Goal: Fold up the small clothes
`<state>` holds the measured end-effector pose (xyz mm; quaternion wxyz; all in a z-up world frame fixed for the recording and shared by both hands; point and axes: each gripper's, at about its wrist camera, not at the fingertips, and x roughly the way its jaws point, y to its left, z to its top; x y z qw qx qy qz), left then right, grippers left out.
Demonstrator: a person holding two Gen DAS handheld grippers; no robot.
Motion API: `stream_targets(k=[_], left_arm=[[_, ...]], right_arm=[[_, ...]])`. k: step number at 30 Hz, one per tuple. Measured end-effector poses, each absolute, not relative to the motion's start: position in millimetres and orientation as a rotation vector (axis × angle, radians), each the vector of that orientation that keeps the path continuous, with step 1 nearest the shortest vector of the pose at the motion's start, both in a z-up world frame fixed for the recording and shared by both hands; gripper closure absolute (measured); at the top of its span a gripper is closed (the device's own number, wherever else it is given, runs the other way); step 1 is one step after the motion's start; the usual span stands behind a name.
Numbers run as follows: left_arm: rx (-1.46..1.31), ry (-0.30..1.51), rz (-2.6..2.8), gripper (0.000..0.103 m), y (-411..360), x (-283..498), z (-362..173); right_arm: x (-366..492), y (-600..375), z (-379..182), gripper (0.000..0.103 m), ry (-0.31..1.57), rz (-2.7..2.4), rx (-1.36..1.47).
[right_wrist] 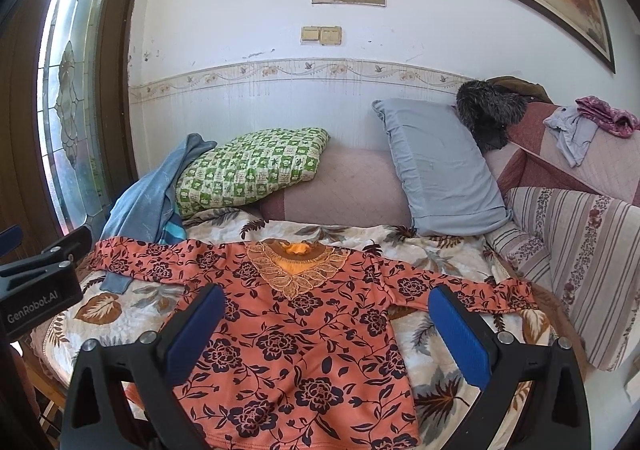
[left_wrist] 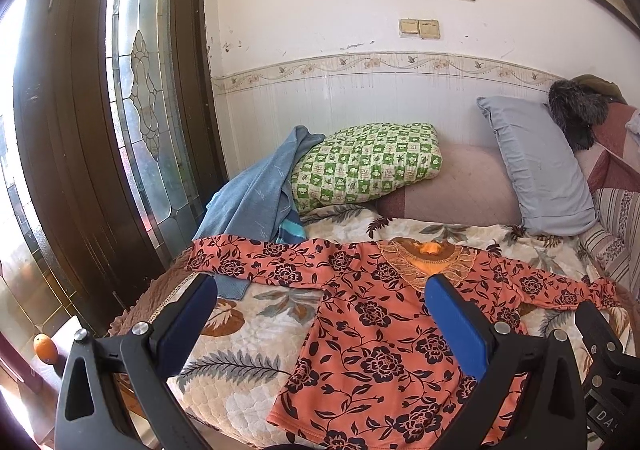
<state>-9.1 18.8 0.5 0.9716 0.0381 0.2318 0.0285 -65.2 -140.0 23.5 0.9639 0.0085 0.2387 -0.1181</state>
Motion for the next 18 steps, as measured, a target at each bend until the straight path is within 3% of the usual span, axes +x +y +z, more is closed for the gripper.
stream_targets(k=[18], left_arm=[[0.087,0.489,0.051,0.000,18.3,-4.1,-4.7]], right_arm=[[-56.3,-137.6,15.4,0.000,0.515,-0.232,0.024]])
